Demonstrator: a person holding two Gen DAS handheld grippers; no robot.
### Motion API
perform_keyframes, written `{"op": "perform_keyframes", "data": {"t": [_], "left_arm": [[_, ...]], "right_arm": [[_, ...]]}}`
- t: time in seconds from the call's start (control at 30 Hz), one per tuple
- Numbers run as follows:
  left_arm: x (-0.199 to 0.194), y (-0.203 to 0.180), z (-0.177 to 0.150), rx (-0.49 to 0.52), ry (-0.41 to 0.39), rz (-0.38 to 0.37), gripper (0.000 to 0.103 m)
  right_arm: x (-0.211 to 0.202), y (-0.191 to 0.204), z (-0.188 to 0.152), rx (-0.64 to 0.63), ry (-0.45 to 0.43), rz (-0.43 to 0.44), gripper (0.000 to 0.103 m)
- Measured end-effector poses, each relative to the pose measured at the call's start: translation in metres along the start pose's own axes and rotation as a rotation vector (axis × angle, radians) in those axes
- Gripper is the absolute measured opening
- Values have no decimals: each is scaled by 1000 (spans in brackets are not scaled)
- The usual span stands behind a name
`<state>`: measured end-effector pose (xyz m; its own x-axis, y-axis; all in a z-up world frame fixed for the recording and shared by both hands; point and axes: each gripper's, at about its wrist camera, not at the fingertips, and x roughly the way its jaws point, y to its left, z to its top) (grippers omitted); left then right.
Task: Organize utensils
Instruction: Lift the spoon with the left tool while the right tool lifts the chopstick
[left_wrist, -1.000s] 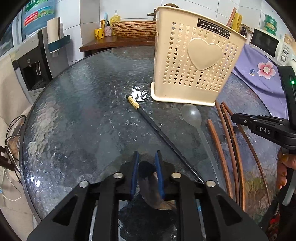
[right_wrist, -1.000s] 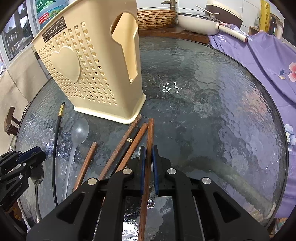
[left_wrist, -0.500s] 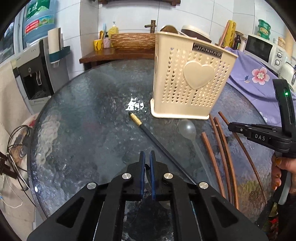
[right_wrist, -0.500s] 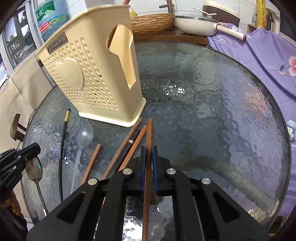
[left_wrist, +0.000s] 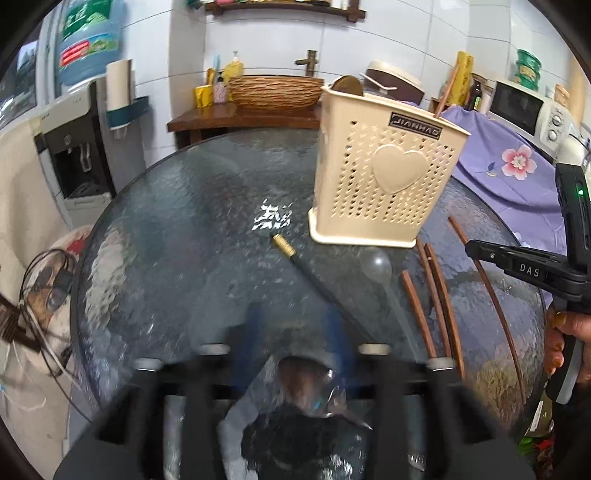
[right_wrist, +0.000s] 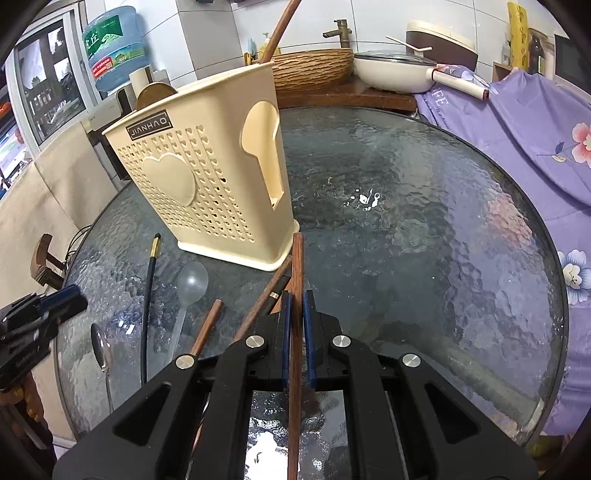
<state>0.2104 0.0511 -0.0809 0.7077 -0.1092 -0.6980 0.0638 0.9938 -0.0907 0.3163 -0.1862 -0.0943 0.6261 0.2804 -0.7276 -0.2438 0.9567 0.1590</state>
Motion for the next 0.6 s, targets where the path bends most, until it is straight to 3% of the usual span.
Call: {"op": "perform_keyframes", "data": {"t": [0.2, 0.43, 0.53, 0.6], "left_arm": [[-2, -12, -23, -11, 52, 89, 61], [12, -41, -38, -14, 100, 105, 60], [20, -49, -36, 14, 104, 155, 51], [24, -48, -38, 7, 112, 142, 45]], "right_arm": [[3, 3, -4, -9, 10, 1, 7], [6, 7, -9, -6, 21, 8, 7], [5, 3, -10, 0, 21, 16, 7], [5, 0, -10, 5, 19, 21, 7]]}}
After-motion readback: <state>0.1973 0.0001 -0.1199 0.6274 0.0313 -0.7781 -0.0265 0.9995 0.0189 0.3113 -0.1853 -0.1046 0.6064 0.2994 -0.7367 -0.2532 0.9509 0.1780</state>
